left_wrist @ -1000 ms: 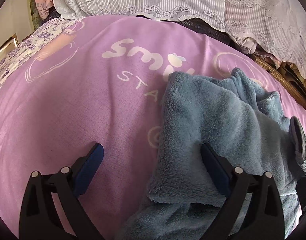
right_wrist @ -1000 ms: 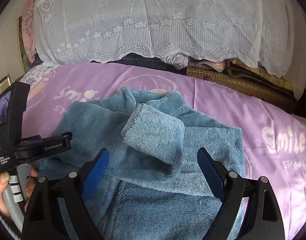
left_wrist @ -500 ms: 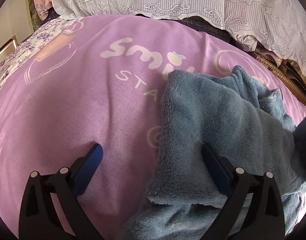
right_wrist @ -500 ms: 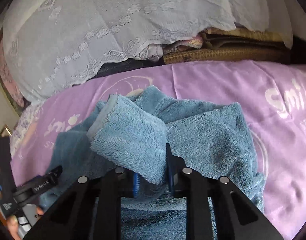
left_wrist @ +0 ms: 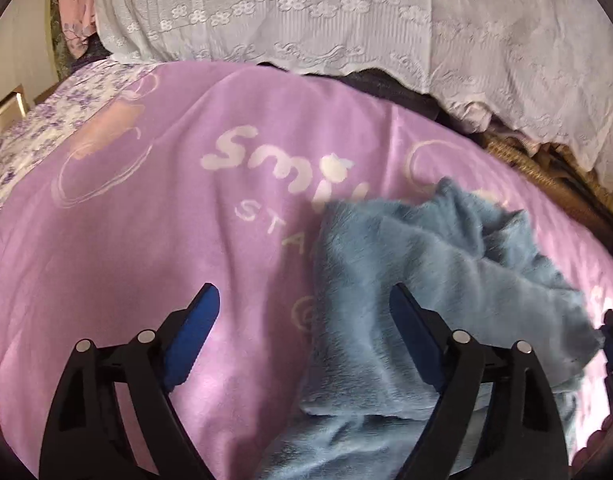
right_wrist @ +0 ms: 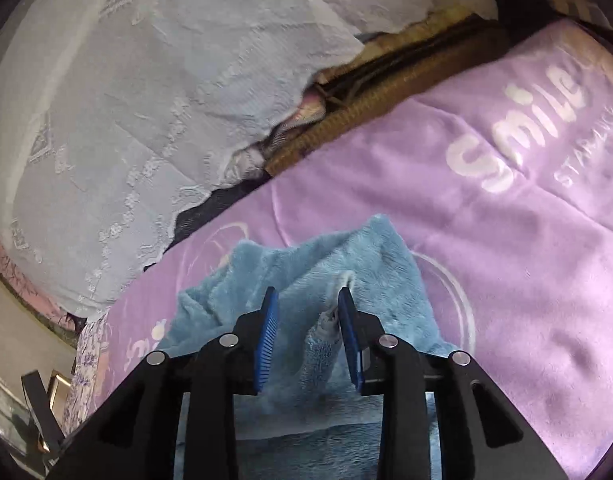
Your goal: Fold small clothes
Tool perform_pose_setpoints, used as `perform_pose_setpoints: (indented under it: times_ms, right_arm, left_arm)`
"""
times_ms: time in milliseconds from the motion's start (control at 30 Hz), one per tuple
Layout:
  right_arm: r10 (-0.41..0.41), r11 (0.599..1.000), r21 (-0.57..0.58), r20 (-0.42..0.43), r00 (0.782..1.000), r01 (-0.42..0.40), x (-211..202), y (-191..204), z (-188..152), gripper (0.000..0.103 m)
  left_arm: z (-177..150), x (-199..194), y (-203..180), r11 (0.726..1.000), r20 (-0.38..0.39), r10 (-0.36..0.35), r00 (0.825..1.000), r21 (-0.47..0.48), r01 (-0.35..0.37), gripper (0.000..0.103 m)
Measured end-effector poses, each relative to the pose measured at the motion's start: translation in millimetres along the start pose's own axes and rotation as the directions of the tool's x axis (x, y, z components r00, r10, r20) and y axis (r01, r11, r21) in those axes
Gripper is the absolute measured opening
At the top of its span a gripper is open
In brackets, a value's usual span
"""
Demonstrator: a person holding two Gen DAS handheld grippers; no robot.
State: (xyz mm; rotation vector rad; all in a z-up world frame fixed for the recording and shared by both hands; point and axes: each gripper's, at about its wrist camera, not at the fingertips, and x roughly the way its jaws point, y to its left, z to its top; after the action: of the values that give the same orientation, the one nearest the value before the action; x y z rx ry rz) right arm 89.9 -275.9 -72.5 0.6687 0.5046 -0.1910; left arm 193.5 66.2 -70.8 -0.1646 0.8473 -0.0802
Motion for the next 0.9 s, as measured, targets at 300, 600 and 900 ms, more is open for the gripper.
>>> perform_pose_setpoints:
  times_ms: [300,600,900]
  right_arm:
    - [0.041,0.999,0.02,-0.129,0.991,-0.039,47,-6,-19,0.046]
    - [0.053,0.998,0.025,-0.127,0.99,-0.05,48,-6,-24,0.049]
    - [0.08,0.996,0.046,-0.138,0.987,-0.074,48,-9,-22,0.05]
  left_arm:
    - [16,51,-48,0.976,-0.124,-0.184,0.975,0.095,0.196,0.063]
    - [31,79,-22,0.986,-0.154,-0.168,0.974,-0.049,0.162,0.052]
    - [-24,54,-9,0.993,-0.164,-0.049,0.985,0.099,0.066,0.074]
